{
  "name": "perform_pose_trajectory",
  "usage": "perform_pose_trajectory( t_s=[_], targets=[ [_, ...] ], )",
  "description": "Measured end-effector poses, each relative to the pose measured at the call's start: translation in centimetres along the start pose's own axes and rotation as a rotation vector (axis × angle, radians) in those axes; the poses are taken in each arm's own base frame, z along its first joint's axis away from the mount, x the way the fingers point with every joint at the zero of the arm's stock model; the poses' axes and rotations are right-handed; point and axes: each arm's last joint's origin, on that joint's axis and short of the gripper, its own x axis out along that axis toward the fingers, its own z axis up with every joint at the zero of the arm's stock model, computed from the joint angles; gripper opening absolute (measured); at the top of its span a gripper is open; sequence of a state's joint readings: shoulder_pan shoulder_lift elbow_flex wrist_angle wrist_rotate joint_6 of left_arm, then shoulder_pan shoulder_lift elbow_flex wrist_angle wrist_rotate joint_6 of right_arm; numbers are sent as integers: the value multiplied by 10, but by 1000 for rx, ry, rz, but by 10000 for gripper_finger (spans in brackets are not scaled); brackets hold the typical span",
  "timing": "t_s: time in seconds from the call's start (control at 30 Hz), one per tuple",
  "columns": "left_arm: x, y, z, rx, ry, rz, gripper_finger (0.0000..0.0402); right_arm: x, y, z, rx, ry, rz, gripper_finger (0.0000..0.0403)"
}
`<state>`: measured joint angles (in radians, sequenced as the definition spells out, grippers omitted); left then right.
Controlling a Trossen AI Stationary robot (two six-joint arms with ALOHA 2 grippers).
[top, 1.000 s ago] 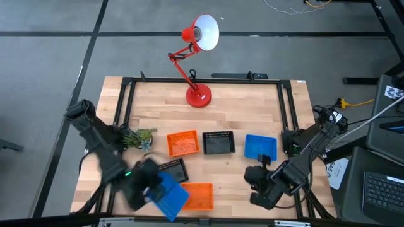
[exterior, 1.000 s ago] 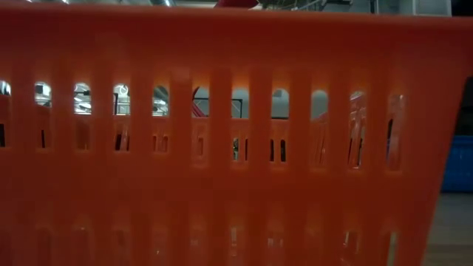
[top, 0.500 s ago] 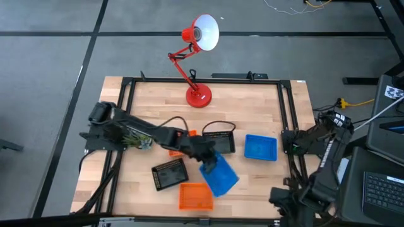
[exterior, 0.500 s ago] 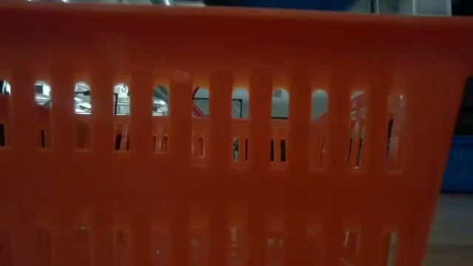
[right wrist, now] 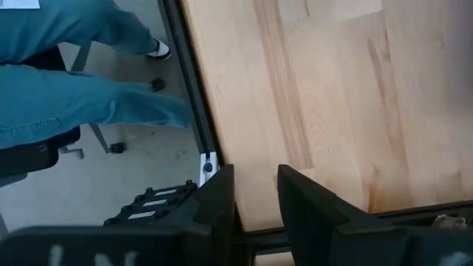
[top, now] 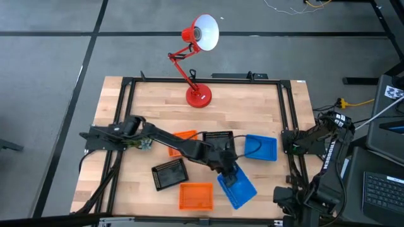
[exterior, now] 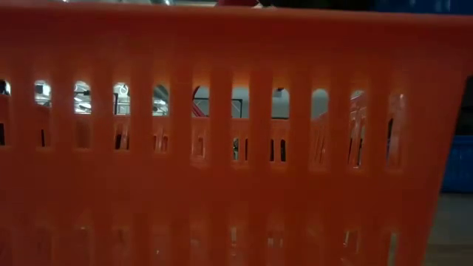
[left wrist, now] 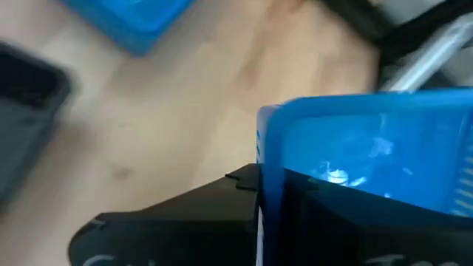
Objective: Stack baskets by color
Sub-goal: Stack the left blue bin on the right blue bins
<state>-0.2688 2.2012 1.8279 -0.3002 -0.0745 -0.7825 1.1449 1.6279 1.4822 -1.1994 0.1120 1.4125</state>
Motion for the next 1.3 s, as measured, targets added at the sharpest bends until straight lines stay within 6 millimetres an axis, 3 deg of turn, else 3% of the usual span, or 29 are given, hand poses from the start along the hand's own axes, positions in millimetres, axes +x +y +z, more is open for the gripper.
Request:
perform_pose_trajectory(
  t_s=[0.2,0.43,0.8,1.0,1.13,1.3],
  targets=[
    [20,5,-2,30,47,21,0,0,0,-3,-8,8,3,103],
    [29,14,-4,23,67,29,18,0,1,-4,-11,9,4,103],
    [29,15,6,13,16,-6,72,-1,1,-4,-10,8,8,103],
    [29,16,9,10,-2,-8,82,-1,1,-3,-12,-21,3,103],
    [16,5,24,114,-37,-104,79,-1,1,-3,-11,-25,4,103],
    [-32,-27,29,265,53,-229,79,-1,5,-3,-11,-51,39,103]
  ],
)
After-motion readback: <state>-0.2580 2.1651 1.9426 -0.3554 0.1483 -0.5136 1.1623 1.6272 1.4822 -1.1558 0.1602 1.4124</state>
